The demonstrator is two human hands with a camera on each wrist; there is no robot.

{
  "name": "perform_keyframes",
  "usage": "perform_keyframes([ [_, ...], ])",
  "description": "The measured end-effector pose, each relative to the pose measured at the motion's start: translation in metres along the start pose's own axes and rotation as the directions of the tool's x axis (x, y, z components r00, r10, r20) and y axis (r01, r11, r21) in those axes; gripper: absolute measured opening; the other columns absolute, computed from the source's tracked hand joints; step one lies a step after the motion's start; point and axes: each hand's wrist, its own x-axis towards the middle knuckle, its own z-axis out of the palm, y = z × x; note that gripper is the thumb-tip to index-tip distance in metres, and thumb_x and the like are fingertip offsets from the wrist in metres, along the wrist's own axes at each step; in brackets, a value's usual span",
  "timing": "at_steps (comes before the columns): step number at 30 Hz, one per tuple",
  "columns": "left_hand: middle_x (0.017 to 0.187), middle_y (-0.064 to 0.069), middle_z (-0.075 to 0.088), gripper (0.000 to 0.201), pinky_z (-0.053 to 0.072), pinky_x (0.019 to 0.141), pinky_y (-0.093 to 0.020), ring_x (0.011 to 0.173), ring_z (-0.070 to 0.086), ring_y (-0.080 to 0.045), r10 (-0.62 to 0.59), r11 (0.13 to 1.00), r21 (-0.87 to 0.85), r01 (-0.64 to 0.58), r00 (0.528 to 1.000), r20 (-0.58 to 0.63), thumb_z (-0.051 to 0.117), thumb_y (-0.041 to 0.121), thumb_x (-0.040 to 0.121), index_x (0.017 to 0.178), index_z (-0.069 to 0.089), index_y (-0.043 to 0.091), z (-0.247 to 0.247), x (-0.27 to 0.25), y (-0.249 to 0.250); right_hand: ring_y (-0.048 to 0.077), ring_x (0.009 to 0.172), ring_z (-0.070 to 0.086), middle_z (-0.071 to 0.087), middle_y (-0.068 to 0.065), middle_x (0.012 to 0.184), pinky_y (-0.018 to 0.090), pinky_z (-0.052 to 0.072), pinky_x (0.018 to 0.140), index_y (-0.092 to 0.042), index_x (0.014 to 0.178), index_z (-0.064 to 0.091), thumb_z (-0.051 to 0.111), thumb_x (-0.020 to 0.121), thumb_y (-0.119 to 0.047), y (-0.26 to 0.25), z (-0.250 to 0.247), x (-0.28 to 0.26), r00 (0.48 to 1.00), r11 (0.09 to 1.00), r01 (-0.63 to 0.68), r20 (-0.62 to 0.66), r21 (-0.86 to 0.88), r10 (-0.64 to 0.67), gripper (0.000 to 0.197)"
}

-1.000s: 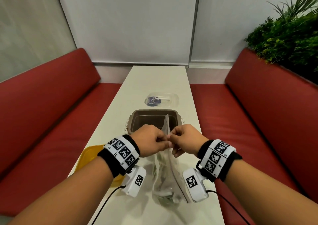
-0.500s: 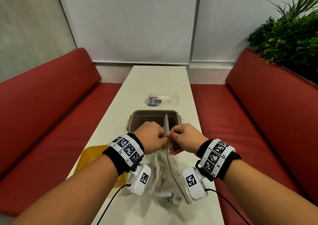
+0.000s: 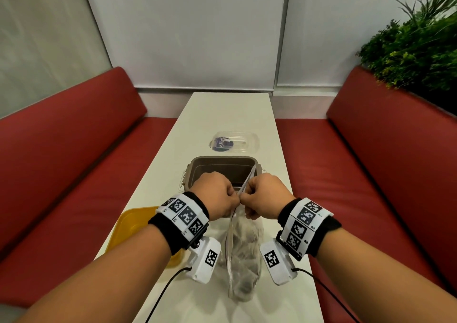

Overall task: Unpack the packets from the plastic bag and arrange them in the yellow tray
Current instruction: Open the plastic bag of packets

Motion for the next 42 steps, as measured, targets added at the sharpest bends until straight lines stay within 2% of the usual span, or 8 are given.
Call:
perform_keyframes([
  [4, 0.067, -0.002, 0.068, 0.020, 0.057, 0.068, -0.033, 0.070, 0.065, -0.020, -0.043, 0.990, 0.130, 0.052, 0.996, -0.073, 0.062, 0.031, 0.079, 0.071, 0.071, 0.014, 0.001, 0.005, -0.001, 0.026, 0.065, 0.071, 0.069, 0.011, 0.064, 0.042, 0.060, 0.070, -0.006, 0.066, 0.061, 0.065, 0.078, -0.022, -0.001, 0.001, 0.000, 0.991, 0.968, 0.056, -0.108, -0.244, -0.084, 0.020],
  [11, 0.067, 0.003, 0.064, 0.010, 0.048, 0.061, -0.027, 0.062, 0.059, -0.019, 0.076, 0.997, 0.004, -0.076, 0.996, -0.055, 0.058, 0.019, 0.084, 0.082, 0.053, 0.027, 0.006, 0.005, -0.008, 0.029, 0.069, 0.065, 0.061, 0.001, 0.074, 0.032, 0.052, 0.060, -0.030, 0.079, 0.050, 0.050, 0.082, -0.008, 0.008, -0.002, 0.005, 0.984, 0.964, 0.149, -0.066, -0.222, -0.168, 0.022],
  [17, 0.084, 0.003, 0.072, 0.021, 0.052, 0.076, -0.028, 0.087, 0.065, -0.020, 0.029, 0.967, 0.255, -0.006, 0.996, -0.089, 0.053, 0.029, 0.085, 0.088, 0.073, 0.026, 0.001, 0.011, -0.017, 0.027, 0.074, 0.059, 0.064, 0.005, 0.071, 0.030, 0.046, 0.065, -0.015, 0.071, 0.068, 0.057, 0.086, -0.039, 0.012, -0.006, 0.007, 0.986, 0.884, 0.015, -0.142, -0.467, -0.092, 0.030],
  [21, 0.095, 0.002, 0.067, 0.037, 0.046, 0.072, -0.027, 0.090, 0.062, -0.020, -0.033, 0.932, 0.358, 0.053, 0.998, -0.062, 0.072, 0.049, 0.076, 0.101, 0.066, 0.023, -0.003, 0.011, -0.028, 0.023, 0.090, 0.063, 0.066, -0.003, 0.094, 0.030, 0.048, 0.071, -0.024, 0.101, 0.063, 0.073, 0.072, -0.060, 0.017, -0.015, 0.003, 0.993, 0.793, -0.040, -0.115, -0.608, -0.039, 0.047],
  [26, 0.112, 0.003, 0.054, 0.065, 0.050, 0.080, -0.031, 0.099, 0.060, -0.021, -0.045, 0.893, 0.450, 0.023, 0.998, 0.039, 0.074, 0.033, 0.076, 0.135, 0.046, 0.039, -0.002, 0.009, -0.055, 0.019, 0.086, 0.055, 0.056, -0.008, 0.092, 0.030, 0.043, 0.069, -0.034, 0.138, 0.037, 0.084, 0.071, -0.044, 0.043, -0.021, 0.004, 0.993, 0.765, -0.041, 0.058, -0.643, 0.101, 0.082],
  [33, 0.120, 0.007, 0.044, 0.042, 0.049, 0.086, -0.029, 0.097, 0.055, -0.015, -0.013, 0.941, 0.335, -0.054, 0.981, 0.195, 0.078, 0.030, 0.073, 0.107, 0.053, 0.032, 0.024, 0.006, -0.075, 0.022, 0.106, 0.058, 0.051, 0.003, 0.135, 0.027, 0.045, 0.088, -0.030, 0.143, 0.041, 0.070, 0.083, -0.016, 0.068, -0.006, 0.009, 0.980, 0.841, 0.106, 0.198, -0.530, 0.001, 0.068],
  [37, 0.120, 0.004, 0.037, 0.019, 0.047, 0.096, -0.030, 0.101, 0.052, -0.014, 0.059, 0.991, 0.113, -0.077, 0.986, 0.157, 0.070, 0.031, 0.078, 0.092, 0.057, 0.033, 0.043, 0.009, -0.064, 0.021, 0.103, 0.057, 0.047, 0.003, 0.120, 0.030, 0.045, 0.095, -0.032, 0.120, 0.063, 0.064, 0.087, -0.043, 0.071, 0.014, 0.017, 0.986, 0.877, 0.103, 0.162, -0.468, -0.030, 0.035],
  [42, 0.129, 0.000, 0.031, 0.055, 0.049, 0.091, -0.030, 0.102, 0.057, -0.020, -0.121, 0.969, 0.242, 0.056, 0.958, 0.259, 0.085, 0.047, 0.063, 0.109, 0.057, 0.034, 0.075, 0.016, -0.060, 0.025, 0.099, 0.060, 0.042, 0.004, 0.123, 0.030, 0.050, 0.092, -0.041, 0.133, 0.054, 0.079, 0.070, -0.057, 0.088, 0.032, 0.024, 0.969, 0.838, 0.079, 0.237, -0.539, 0.062, 0.070],
])
